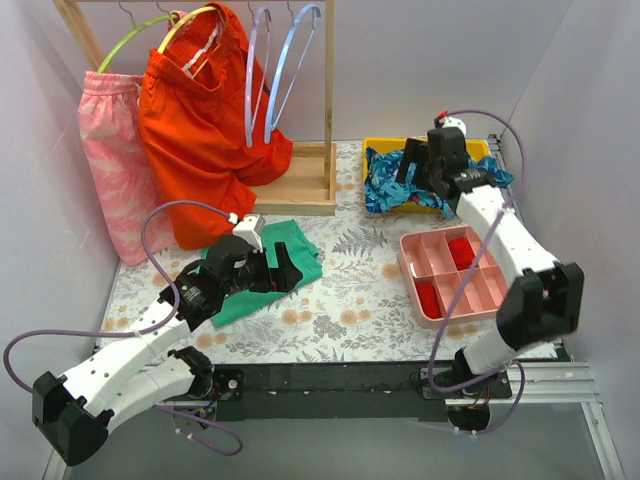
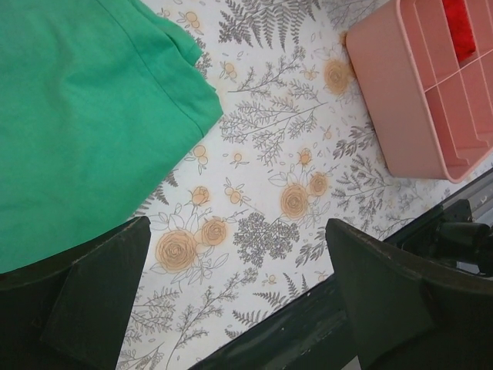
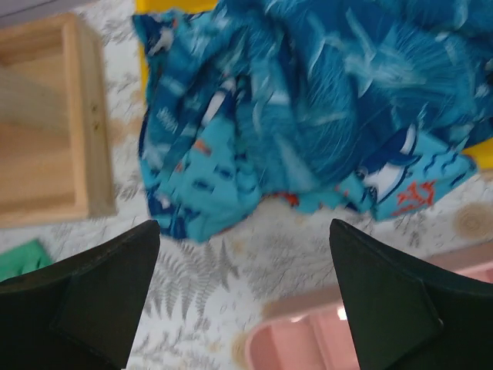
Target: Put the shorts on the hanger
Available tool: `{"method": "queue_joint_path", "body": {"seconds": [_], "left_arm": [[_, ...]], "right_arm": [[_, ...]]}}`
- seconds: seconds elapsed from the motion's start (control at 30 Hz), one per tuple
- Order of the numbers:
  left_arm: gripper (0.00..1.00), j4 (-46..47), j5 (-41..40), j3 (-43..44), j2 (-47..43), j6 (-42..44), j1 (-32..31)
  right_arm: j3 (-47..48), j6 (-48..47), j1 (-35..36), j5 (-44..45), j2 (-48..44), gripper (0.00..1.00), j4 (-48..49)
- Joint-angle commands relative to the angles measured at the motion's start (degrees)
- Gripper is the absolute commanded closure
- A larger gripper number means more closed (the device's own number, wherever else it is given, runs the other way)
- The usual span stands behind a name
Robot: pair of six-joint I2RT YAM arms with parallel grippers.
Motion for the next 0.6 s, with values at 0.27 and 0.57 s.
{"method": "queue_joint_path", "body": {"seconds": [0.27,0.57], "left_arm": [[0.02,-0.13,2.25,-1.69,-4.94,0.82,-0.24],[0.02,-0.39,1.9,-1.78,-5.2,0.73,-0.24]], "right_arm": [[20.06,-3.98,-7.75,6.82,23.95,0.07,2.1],[35.87,-5.04,-9.86,2.07,33.0,0.78,-1.74]]}}
